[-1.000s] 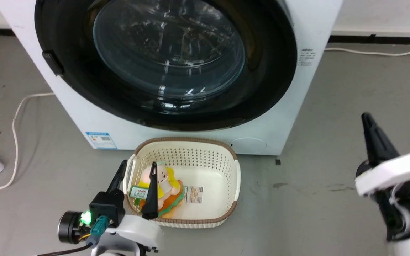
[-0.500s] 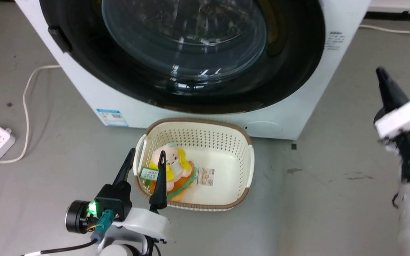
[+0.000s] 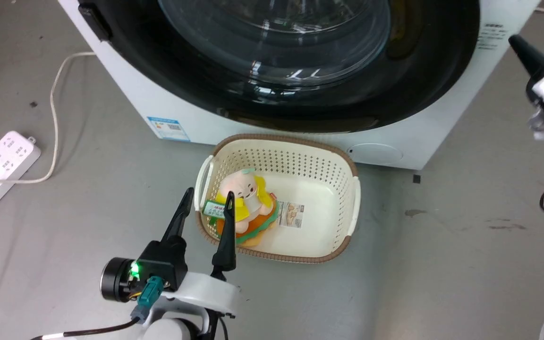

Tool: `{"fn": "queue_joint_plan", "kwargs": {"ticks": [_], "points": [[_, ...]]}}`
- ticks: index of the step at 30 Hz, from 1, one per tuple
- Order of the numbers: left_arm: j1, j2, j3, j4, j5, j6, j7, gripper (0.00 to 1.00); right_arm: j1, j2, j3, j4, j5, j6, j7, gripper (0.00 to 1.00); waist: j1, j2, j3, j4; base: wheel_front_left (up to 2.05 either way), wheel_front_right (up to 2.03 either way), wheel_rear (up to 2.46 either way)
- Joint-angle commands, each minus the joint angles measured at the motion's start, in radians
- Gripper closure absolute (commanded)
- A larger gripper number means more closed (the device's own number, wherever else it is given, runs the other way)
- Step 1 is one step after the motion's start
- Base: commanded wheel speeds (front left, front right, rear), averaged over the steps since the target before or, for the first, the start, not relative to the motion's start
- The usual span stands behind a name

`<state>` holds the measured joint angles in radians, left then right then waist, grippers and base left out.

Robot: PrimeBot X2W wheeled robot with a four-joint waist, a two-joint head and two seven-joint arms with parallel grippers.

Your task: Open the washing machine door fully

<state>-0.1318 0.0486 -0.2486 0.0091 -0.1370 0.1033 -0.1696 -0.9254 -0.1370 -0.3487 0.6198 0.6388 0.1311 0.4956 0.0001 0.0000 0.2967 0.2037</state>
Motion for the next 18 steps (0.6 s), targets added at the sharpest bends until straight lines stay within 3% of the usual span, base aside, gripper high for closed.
{"fn": "queue_joint_plan", "kwargs": {"ticks": [1, 18], "points": [[-0.023, 0.001, -0.011, -0.002, -0.011, 0.007, -0.011, 0.0, -0.056, -0.011, -0.019, 0.039, 0.023, 0.0, 0.027, 1.0, -0.0001, 0.0, 0.01, 0.01, 0.0, 0.0, 0.0], [-0.049, 0.001, -0.067, 0.004, -0.04, 0.033, -0.047, 0.0, -0.313, -0.04, -0.148, 0.294, 0.098, 0.0, 0.238, 1.0, -0.0001, 0.0, 0.061, 0.059, 0.0, 0.0, 0.0]]}}
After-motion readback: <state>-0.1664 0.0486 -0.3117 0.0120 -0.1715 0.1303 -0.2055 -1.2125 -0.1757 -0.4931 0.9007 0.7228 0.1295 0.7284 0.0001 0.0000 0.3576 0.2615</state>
